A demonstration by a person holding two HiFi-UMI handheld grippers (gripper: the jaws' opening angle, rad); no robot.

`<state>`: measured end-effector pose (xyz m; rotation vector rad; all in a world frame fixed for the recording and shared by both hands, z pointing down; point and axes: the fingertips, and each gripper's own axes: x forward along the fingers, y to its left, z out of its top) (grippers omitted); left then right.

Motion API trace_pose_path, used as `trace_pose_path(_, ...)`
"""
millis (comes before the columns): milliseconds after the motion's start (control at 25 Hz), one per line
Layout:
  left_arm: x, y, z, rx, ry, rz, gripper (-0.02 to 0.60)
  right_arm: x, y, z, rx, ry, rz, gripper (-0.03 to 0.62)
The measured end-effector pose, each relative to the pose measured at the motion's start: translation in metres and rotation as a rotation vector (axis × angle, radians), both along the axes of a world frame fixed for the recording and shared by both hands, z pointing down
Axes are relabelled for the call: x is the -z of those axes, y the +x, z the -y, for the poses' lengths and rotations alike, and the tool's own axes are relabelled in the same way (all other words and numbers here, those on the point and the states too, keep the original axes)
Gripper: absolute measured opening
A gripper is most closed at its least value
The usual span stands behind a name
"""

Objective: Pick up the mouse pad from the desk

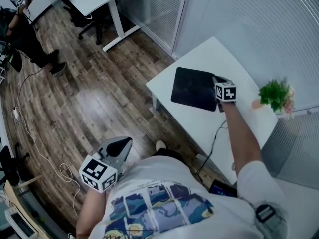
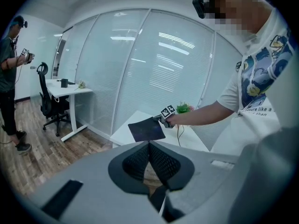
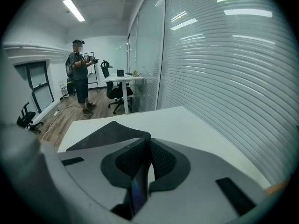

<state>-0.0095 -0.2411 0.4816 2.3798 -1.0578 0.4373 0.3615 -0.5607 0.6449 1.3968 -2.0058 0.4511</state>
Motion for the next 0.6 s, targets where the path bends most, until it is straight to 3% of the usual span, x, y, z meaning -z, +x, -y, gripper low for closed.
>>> trace_pose_path(600,0.008,-0.046,-0.064,-0.010,0.056,-0.044,0.003,0.085,-0.053,-0.051,0.014,0.097,-0.006,0.028)
